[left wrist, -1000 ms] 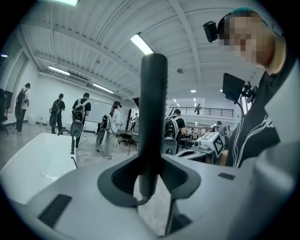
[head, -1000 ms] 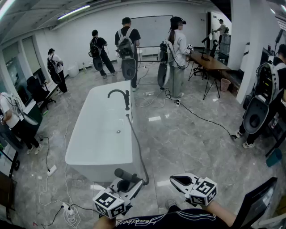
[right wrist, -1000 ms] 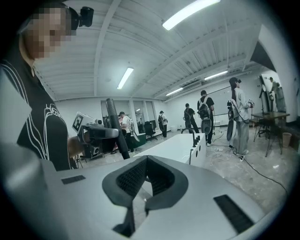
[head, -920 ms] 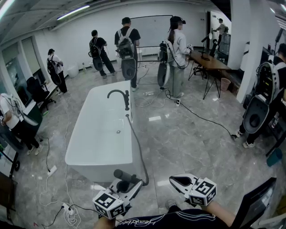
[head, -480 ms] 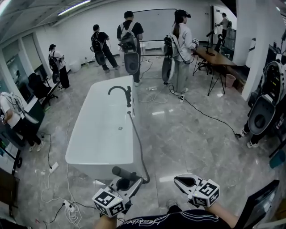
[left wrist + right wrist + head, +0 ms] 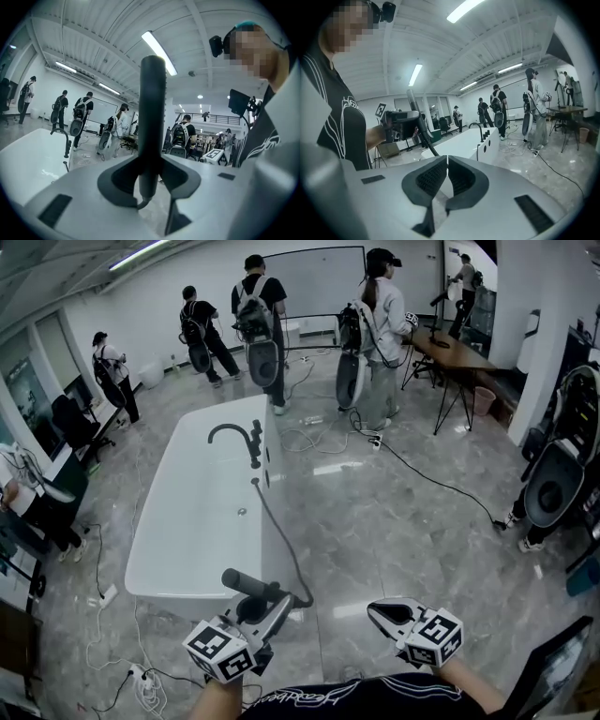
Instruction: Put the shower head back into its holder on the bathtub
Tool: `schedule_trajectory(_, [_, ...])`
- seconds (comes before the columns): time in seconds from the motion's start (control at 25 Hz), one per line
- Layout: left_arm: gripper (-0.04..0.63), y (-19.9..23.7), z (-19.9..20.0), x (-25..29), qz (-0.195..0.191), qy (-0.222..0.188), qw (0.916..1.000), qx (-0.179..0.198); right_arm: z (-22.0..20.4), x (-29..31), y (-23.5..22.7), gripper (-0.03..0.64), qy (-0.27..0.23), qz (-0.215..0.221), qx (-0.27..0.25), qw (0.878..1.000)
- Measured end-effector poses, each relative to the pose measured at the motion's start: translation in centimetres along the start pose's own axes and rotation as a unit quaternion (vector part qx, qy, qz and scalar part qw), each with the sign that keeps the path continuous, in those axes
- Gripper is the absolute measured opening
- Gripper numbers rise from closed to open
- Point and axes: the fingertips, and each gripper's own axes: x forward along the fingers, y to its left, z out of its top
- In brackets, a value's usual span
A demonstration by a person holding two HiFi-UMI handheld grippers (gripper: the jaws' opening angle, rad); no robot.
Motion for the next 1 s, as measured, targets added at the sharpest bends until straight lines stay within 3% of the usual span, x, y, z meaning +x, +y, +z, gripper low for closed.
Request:
schedule_trajectory(0.36, [0.133,-0.6,2.7,5.8,0.003,-0.009,0.9997,0.024,2.5,-0.3,-6.1,0.015,-0.002,0.008,-0.025,1.000])
schedule_trajectory(0.56, [0.133,1.7,4.3,6.6,0.023,-0.020,0.9993,0.021,3.7,2.3,-7.3,0.015,-0.003,0.040,-0.034,0.999])
schedule_trajectory(1.0, [0.133,15.6,6.4,11.1,0.051,-0.039,0.9979,0.004,5.3,13.7,-14.0,0.017,0.027,0.070,-0.032,0.997])
